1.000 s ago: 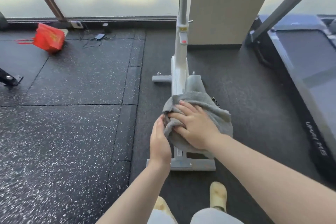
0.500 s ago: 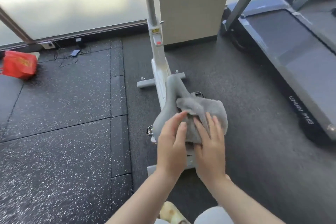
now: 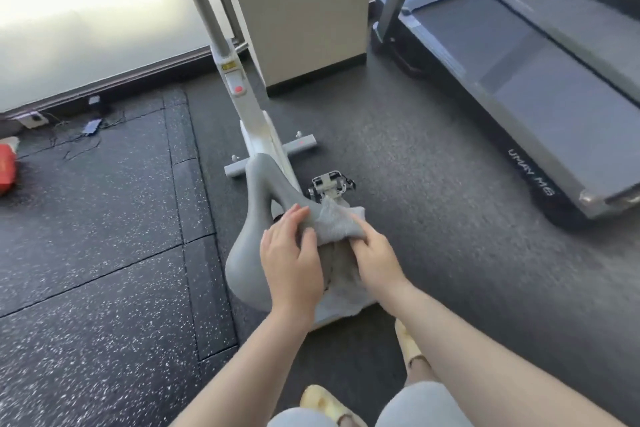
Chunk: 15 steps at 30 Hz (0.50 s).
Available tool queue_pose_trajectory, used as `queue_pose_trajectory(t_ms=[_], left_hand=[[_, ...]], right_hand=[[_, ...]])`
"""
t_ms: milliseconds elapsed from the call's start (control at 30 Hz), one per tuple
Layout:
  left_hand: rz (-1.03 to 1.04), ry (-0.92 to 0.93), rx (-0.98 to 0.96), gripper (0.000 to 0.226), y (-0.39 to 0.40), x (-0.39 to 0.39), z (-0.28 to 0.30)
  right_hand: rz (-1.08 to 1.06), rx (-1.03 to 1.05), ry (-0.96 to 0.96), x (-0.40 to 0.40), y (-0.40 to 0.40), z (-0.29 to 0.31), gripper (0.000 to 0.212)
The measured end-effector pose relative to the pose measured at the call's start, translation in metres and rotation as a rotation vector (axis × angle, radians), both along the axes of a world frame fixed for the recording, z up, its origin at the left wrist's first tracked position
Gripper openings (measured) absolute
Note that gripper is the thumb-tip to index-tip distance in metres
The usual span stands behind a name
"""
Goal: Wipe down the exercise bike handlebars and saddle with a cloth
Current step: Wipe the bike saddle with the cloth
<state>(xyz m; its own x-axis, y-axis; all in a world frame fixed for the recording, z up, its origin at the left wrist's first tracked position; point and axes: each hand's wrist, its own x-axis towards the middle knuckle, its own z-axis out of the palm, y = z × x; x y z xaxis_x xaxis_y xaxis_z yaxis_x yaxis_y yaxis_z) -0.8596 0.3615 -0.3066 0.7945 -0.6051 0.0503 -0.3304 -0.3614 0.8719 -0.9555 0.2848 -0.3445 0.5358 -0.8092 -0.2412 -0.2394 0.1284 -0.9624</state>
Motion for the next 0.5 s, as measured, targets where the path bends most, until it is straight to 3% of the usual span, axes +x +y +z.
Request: queue_pose_trajectory(t_ms=[133, 333, 500], left_hand=[[0.131, -0.104, 0.14, 0.042, -0.018, -0.001, -0.004], [0.232, -0.249, 0.316, 0.06, -0.035, -0.015, -0.013], [0.394, -0.267, 0.285, 0.054, -0.037, -0.019, -0.013]], right_hand=[[0.116, 0.027, 0.019, -0.01, 0.0, 0.007, 0.042], [0.378, -0.047, 0.067, -0.007, -0.036, 0.016, 0.058], [0.639, -0.1, 0.052, -0.011, -0.039, 0.026, 0.061]])
